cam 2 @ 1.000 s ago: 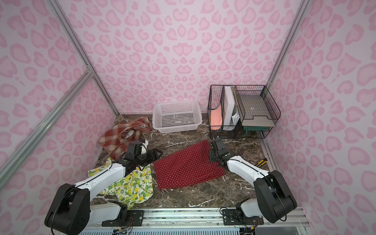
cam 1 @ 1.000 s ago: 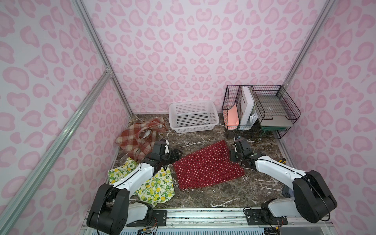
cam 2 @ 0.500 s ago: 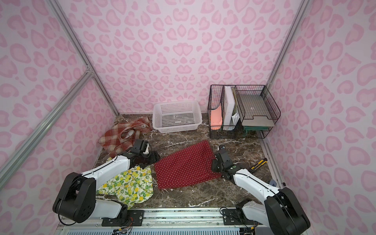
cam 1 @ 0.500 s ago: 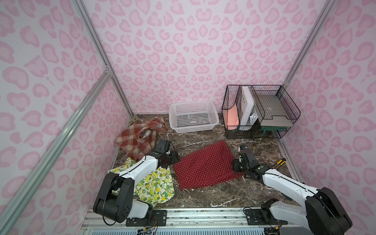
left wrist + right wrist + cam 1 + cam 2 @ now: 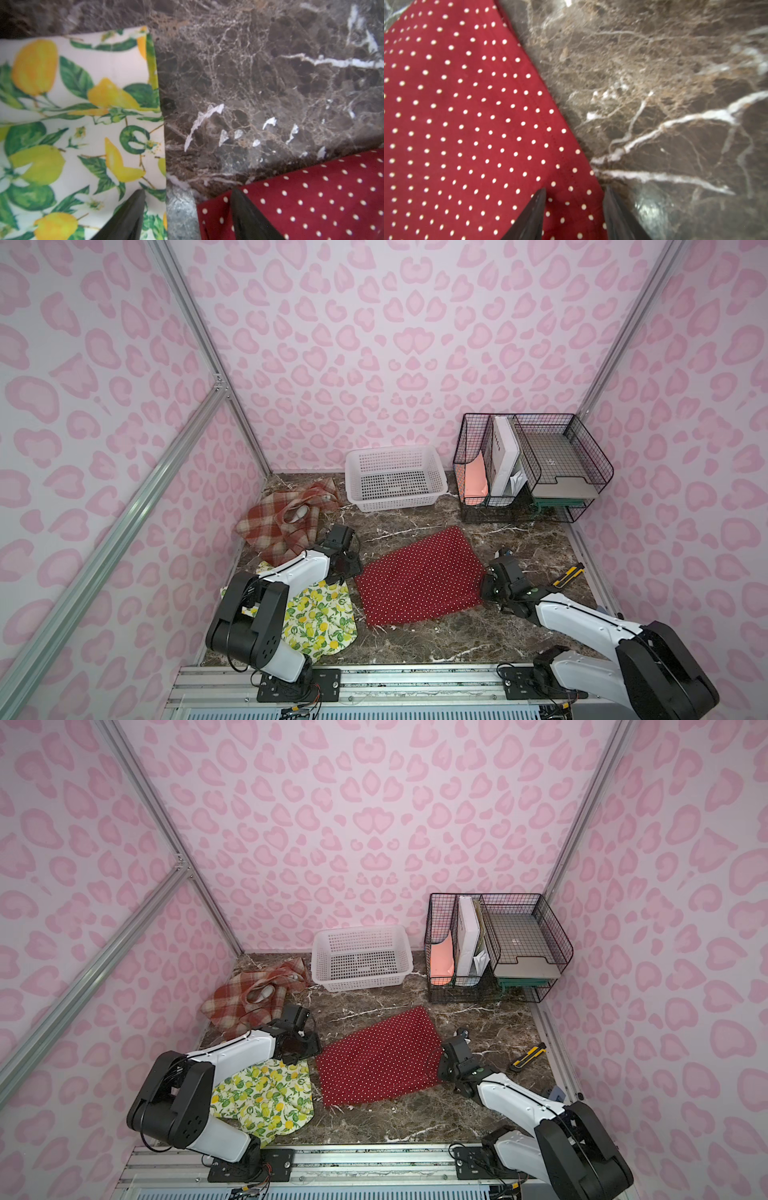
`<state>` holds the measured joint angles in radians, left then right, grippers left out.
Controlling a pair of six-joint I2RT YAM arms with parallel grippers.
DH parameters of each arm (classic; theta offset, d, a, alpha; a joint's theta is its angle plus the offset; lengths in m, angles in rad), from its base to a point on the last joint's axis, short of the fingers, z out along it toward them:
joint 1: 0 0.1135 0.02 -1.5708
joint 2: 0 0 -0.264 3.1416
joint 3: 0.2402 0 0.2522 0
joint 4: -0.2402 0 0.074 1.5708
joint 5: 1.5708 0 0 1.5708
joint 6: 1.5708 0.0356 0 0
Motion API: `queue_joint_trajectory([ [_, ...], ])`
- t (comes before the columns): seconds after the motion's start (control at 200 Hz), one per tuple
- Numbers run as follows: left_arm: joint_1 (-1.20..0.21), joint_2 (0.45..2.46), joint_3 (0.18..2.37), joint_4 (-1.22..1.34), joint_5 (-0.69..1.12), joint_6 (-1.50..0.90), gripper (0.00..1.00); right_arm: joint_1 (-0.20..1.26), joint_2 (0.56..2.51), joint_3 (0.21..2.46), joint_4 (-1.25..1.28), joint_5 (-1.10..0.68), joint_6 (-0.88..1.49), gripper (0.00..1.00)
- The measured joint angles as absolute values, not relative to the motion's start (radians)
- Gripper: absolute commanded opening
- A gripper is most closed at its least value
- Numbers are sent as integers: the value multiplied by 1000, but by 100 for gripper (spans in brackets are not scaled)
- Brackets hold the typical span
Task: Roll up the skirts
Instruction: Adjust the skirt at the center of the board.
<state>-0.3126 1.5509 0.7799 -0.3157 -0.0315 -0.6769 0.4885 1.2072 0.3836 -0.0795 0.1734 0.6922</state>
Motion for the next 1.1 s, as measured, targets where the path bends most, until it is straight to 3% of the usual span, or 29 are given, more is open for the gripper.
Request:
queue_joint_trajectory([
  [0.275,-344,1530,731,-205,-27,-632,68,403,1265,411,-11,140,701,50],
  [0.505,-382,1477,720,-299,-49,-641,72,379,1370,496,-12,144,657,49],
  [0.81,-329,1470,746,-427,-181,-709,71,396,1220,532,-140,174,644,52],
  [0.995,-352,1322,754,-444,-168,-734,74,450,1167,529,-183,211,631,52],
  [1.1,-367,1291,791,-437,-139,-731,69,469,1166,501,-198,213,636,48],
])
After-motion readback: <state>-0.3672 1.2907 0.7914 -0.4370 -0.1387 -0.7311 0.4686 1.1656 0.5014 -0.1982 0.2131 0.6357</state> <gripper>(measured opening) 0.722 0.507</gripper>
